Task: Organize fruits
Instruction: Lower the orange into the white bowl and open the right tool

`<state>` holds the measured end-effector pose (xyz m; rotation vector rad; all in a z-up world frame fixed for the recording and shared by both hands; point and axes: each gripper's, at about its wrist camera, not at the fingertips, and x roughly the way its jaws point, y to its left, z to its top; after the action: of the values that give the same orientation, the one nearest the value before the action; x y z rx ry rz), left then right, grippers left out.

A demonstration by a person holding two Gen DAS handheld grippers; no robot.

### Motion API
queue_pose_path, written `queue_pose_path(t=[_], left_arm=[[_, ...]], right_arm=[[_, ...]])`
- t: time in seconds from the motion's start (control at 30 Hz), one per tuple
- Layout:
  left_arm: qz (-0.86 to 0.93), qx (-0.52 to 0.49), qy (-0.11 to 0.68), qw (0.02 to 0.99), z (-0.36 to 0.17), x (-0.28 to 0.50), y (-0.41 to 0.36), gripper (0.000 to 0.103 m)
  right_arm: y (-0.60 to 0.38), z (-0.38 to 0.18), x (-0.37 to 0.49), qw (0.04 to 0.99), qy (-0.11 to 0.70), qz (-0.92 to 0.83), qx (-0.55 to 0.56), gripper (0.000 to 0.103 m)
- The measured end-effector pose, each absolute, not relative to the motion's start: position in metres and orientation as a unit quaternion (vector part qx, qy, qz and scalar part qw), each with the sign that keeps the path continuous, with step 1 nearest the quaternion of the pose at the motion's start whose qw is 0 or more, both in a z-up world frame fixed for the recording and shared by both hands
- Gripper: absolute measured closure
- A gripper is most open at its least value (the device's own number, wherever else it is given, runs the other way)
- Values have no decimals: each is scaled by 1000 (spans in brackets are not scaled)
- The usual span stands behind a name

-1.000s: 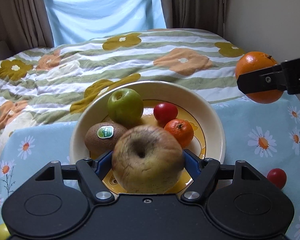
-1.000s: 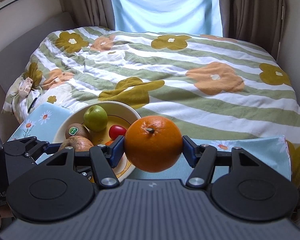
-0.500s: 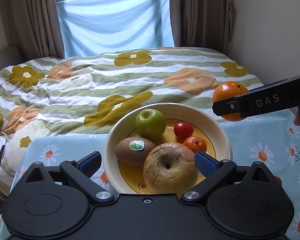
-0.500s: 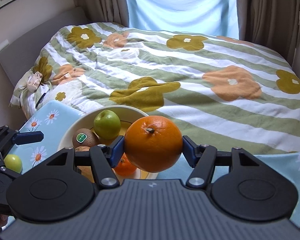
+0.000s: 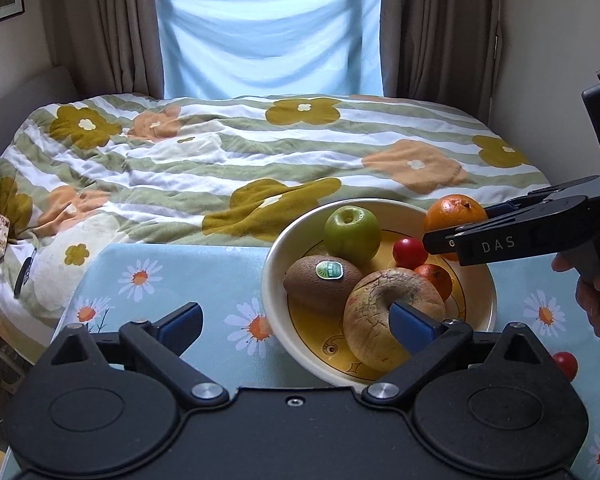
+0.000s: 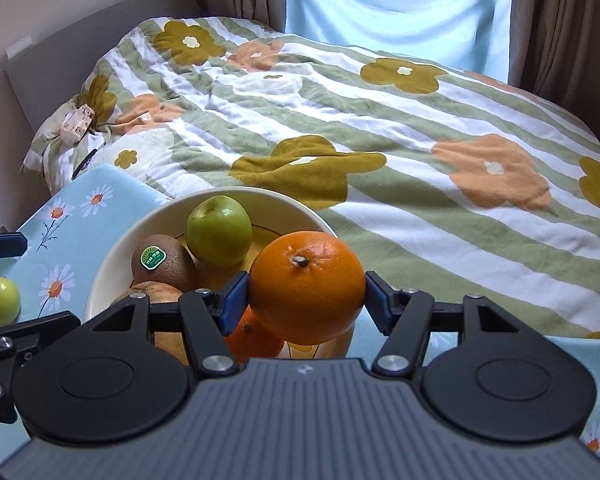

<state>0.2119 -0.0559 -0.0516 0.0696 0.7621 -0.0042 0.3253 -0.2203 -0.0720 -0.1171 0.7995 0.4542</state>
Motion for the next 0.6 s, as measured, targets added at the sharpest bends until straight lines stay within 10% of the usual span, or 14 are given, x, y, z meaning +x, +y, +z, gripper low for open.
queue_pose_path(t=[0.27,0.33,0.6], left_arm=[[13,22,373,927,-51,204,-49,2],[17,11,376,927,-51,202,-44,2],[33,3,372,928,-40,189,-34,2]], right_arm=[[-215,-77,327,898,371,227,-65,23],[-217,-73,324,907,353,222,-63,0],[-228,-61,312,912,350,210,-34,0]])
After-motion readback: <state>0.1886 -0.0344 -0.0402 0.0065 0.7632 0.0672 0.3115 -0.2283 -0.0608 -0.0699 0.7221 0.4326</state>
